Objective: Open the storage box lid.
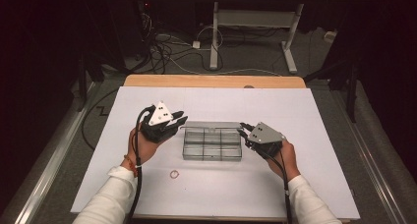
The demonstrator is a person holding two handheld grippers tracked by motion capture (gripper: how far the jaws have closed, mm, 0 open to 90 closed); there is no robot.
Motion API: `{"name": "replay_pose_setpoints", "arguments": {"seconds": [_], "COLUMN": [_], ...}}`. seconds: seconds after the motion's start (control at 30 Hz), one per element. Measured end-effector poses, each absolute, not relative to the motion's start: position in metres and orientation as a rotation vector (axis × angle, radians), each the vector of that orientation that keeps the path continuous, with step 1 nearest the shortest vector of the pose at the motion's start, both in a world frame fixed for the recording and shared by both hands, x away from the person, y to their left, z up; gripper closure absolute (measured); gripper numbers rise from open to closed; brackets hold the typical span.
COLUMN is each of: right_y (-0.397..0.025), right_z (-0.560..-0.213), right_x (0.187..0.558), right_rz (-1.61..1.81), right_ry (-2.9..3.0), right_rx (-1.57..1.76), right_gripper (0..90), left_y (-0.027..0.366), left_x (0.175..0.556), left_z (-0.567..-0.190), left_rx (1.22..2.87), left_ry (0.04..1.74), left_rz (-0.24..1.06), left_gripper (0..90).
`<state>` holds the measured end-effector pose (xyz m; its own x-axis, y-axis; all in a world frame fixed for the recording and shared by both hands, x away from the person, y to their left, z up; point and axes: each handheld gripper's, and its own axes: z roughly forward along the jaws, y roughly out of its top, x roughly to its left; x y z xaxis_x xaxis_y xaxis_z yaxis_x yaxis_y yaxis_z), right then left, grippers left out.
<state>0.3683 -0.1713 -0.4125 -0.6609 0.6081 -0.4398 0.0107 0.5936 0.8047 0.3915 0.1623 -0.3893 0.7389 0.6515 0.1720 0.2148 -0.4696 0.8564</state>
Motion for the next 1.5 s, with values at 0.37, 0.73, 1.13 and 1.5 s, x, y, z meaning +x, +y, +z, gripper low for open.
{"name": "replay_pose_setpoints", "arguments": {"seconds": [0.37,0.73,1.13,1.5], "right_y": [-0.170,-0.169,-0.168,-0.168], "right_z": [-0.405,-0.399,-0.394,-0.393], "right_x": [0.375,0.383,0.392,0.397], "right_rz": [1.045,1.059,1.082,1.140], "right_ry": [2.092,2.092,2.083,2.075], "right_rx": [0.528,0.557,0.589,0.663], "right_gripper": [78.6,79.3,78.9,78.7], "left_y": [0.179,0.180,0.160,0.155], "left_x": [0.380,0.381,0.400,0.414], "left_z": [-0.391,-0.402,-0.405,-0.404], "left_rx": [1.989,1.976,2.003,1.992], "left_ry": [0.663,0.674,0.666,0.677], "left_rz": [0.628,0.611,0.602,0.577], "left_gripper": [60.6,48.6,66.3,70.1]}}
